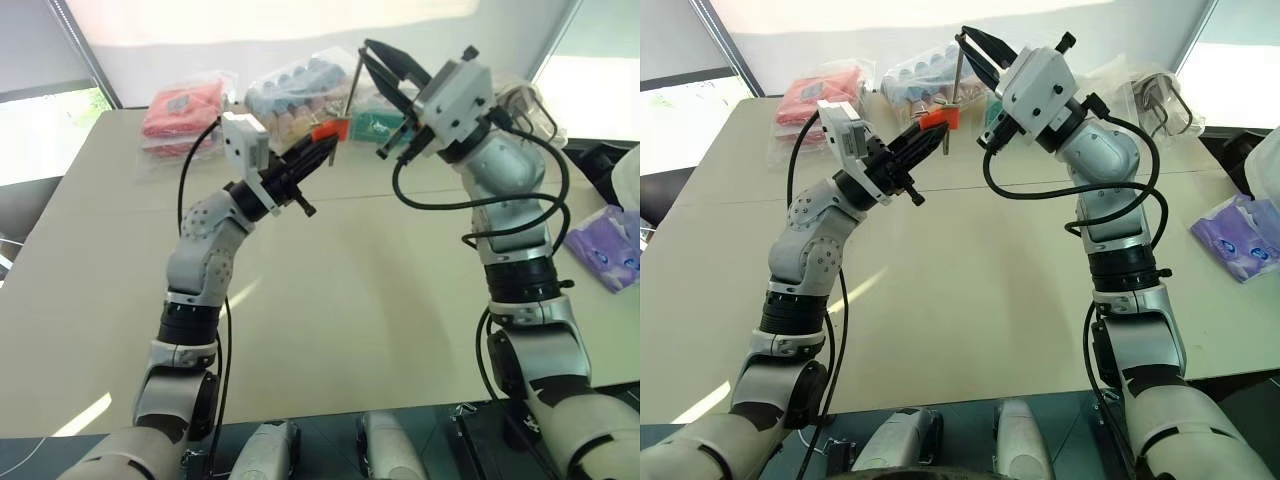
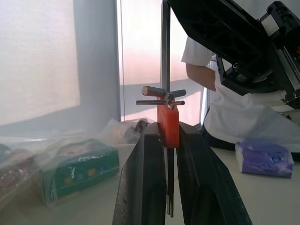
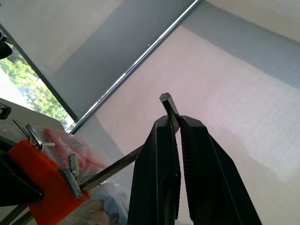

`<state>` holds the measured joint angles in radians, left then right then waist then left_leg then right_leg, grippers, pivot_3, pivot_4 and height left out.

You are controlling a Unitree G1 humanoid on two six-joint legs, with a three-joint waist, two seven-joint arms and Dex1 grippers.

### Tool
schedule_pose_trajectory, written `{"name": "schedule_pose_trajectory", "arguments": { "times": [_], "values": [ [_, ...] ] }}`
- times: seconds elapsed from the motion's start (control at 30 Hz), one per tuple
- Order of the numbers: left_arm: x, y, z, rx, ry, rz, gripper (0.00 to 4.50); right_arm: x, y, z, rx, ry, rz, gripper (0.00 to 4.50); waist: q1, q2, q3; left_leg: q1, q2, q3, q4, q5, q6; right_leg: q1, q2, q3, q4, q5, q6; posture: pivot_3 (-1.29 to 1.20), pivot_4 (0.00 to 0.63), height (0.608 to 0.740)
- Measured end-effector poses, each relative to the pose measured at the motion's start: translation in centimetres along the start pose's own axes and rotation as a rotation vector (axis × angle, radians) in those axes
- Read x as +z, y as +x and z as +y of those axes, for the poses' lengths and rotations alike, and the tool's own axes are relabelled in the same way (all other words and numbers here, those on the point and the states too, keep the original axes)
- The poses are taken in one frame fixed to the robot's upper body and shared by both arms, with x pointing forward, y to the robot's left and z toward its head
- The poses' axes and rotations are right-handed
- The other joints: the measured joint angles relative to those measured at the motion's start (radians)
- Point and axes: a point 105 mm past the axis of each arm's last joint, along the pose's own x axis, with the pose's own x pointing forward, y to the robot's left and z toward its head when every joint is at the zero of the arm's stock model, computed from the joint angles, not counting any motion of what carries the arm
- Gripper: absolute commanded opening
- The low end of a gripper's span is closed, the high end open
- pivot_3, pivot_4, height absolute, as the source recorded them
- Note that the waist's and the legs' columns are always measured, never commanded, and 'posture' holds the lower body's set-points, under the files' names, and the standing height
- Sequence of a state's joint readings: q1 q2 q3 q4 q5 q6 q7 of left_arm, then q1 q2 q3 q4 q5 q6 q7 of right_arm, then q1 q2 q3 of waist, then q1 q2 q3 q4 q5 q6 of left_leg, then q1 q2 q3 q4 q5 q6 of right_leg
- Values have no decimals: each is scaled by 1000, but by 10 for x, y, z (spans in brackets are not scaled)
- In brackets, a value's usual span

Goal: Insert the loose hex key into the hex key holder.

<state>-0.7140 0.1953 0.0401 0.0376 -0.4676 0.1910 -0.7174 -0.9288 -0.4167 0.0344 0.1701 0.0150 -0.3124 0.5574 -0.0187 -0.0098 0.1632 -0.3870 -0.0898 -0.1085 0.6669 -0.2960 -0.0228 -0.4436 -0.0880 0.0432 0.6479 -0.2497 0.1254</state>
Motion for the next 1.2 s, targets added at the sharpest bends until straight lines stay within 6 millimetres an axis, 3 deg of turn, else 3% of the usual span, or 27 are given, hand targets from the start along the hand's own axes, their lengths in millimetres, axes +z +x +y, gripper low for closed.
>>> {"name": "schedule_pose_trajectory", "arguments": {
  "times": [1.2],
  "values": [
    [-3,2,-3,-13,-1,10,117,-2,-6,-3,23,-58,-1,53,1,0,0,0,0,0,0,0,0,0,0,0,0,0,0,0,150,740]
  ]
}}
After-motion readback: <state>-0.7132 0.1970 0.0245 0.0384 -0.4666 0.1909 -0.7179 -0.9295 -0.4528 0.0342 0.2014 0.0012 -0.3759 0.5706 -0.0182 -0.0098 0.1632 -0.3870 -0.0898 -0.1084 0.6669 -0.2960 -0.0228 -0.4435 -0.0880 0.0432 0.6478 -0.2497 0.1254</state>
